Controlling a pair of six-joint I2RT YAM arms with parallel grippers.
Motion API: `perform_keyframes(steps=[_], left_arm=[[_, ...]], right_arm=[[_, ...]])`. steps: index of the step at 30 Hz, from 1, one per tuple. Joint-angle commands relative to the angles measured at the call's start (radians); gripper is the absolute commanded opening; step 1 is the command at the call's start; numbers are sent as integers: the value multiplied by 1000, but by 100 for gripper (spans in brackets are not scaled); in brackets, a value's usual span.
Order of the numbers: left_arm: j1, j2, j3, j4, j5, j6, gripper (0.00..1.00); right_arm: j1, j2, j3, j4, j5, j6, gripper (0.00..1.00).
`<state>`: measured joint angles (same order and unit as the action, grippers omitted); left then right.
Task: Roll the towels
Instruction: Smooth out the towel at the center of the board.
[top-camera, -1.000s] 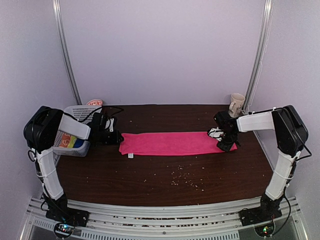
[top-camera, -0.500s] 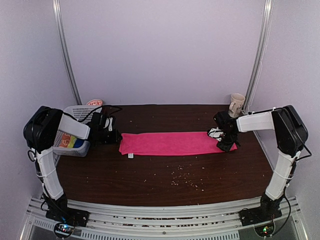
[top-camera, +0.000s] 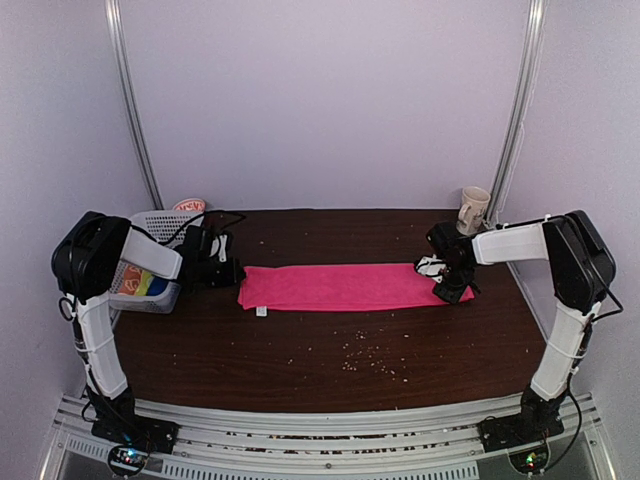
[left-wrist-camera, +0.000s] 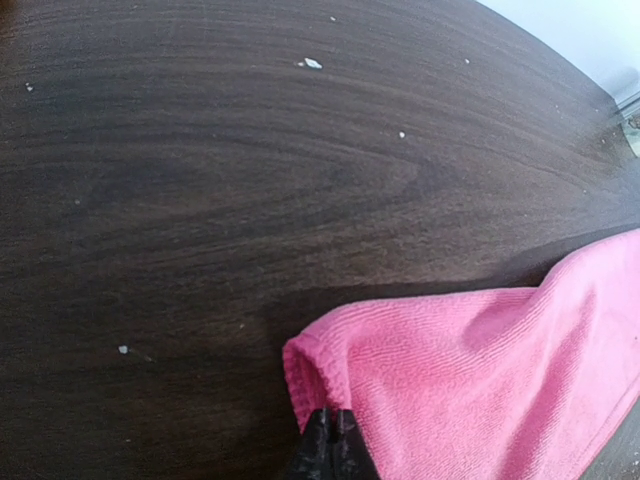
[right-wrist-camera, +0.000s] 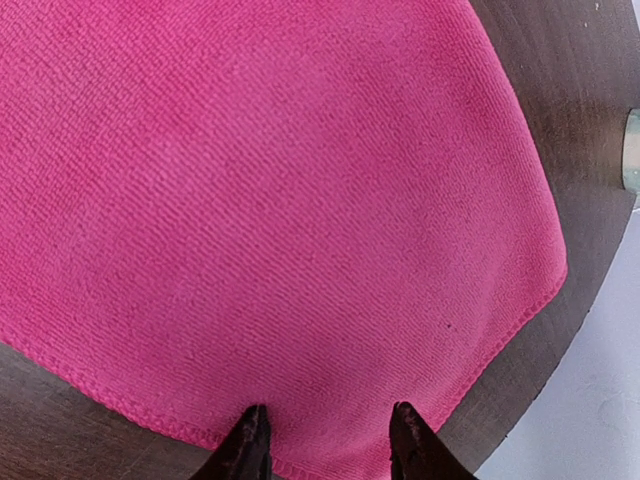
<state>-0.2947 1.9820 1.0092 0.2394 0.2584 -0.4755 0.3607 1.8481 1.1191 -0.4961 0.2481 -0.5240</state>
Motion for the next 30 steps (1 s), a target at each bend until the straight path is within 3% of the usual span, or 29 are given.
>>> perform_keyframes(steps=[1, 11, 24, 25, 28, 30], left_arm=[[12, 11, 32, 45, 24, 2, 0], [12, -40, 43, 44, -41, 17, 0], [12, 27, 133, -61, -110, 53, 0], [11, 27, 132, -65, -109, 54, 6], [12, 6, 114, -74, -124, 54, 37], [12, -24, 93, -75, -135, 53, 49]], right_arm=[[4, 60, -27, -1, -6, 5, 42], [7, 76, -27, -6, 0, 4, 42], [17, 91, -26, -14, 2, 4, 42], [17, 90, -27, -15, 2, 3, 42], [19, 93, -26, -16, 3, 4, 42], [20, 95, -25, -15, 3, 3, 42]])
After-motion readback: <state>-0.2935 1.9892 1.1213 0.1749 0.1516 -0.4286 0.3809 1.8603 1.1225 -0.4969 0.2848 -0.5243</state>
